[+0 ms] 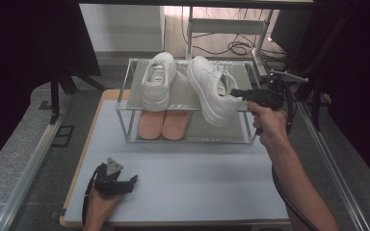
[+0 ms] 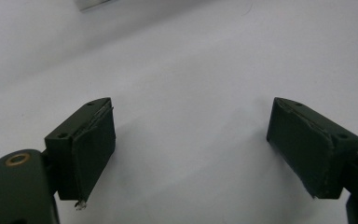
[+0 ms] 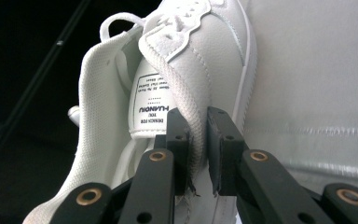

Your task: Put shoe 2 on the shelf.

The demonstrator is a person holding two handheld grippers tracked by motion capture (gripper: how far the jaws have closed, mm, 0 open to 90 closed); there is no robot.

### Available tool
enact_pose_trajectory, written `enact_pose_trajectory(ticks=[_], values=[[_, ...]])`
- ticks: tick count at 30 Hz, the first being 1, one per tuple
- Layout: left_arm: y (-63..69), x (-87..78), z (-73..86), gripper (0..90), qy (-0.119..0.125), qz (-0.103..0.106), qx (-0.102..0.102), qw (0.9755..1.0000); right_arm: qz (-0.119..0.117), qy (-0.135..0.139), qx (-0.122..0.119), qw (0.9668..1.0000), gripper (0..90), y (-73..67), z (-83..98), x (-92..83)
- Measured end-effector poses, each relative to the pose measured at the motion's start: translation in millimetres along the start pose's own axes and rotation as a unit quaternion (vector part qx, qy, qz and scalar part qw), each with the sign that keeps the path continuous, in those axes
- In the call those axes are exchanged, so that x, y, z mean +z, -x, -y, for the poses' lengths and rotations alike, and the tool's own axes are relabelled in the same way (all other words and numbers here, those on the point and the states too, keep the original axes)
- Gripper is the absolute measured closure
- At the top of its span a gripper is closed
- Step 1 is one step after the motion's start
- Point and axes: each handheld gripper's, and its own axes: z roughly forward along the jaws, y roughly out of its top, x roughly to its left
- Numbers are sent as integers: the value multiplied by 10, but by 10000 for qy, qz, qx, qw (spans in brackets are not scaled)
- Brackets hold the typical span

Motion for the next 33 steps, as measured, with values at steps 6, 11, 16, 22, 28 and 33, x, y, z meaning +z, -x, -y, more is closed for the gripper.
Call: enact_pose_trajectory(ticks=[6,11,16,22,28,33], values=[[0,-1,0,155,-1,4,1,10000,270,50,-45,9996,804,-68,-62,198],[1,-1,1,155,6,-1,4,10000,526,66,-259,9983,785,-188,-91,325],[8,2,1,156,35,-12,-5,10000,689,58,-613,9957,711,-320,-79,399],[7,0,2,157,15,-10,1,10000,610,169,-1077,9922,567,-405,-100,288],[6,-1,2,156,12,-12,20,10000,582,381,-1371,9881,605,-418,-58,48],[10,1,1,156,30,-16,3,10000,612,474,-1463,9862,738,-301,75,-87]])
